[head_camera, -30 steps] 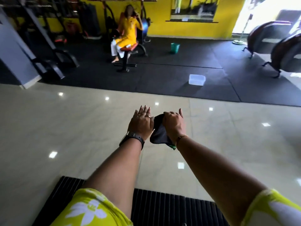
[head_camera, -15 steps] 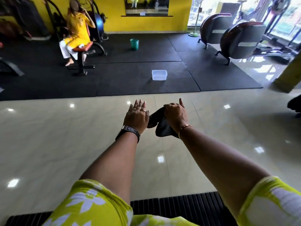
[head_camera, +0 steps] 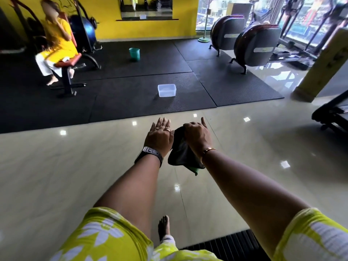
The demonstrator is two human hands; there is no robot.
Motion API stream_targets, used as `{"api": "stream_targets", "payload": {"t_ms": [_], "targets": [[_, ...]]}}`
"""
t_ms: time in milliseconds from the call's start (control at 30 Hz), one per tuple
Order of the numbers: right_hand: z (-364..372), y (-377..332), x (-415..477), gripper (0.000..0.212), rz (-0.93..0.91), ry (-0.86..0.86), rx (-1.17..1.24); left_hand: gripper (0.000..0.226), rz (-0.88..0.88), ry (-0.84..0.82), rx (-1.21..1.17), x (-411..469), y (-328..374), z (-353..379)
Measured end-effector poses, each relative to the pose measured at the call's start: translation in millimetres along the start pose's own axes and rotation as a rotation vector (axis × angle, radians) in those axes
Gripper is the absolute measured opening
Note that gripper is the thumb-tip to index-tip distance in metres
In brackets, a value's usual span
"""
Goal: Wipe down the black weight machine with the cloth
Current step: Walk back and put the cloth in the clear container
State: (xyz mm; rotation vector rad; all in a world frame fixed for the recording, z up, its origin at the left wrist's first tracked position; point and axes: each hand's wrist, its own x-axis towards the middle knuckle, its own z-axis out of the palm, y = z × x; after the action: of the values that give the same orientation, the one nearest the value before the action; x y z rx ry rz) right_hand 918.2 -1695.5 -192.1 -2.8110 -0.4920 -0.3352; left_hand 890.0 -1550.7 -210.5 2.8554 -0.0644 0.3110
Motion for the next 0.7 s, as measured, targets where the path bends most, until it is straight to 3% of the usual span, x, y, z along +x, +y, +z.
{"api": "stream_targets", "payload": {"t_ms": [300,500,633,700], "targets": [[43.6,15.4,121.8,0.025,0.009,-0.073,-0.063,0.100,0.021,-0.023,-0.028,128.0,-45.2,35.2],[73.6,17.8,219.2,0.026,-0.070,-0.084,-0.176,0.080,0.007,-0.057,-0.037,232.9,-89.5,44.5],[91.9,25.6,264.6,0.025,-0.033,-0.053,-0.135,0.096,0.026,-0.043,-0.042,278.3,-108.6,55.7],[102.8,30.6,286.8,0.022,-0.054,-0.028,-0.107,0.088,0.047,-0.015,-0.071,298.1,-115.6,65.6]]}}
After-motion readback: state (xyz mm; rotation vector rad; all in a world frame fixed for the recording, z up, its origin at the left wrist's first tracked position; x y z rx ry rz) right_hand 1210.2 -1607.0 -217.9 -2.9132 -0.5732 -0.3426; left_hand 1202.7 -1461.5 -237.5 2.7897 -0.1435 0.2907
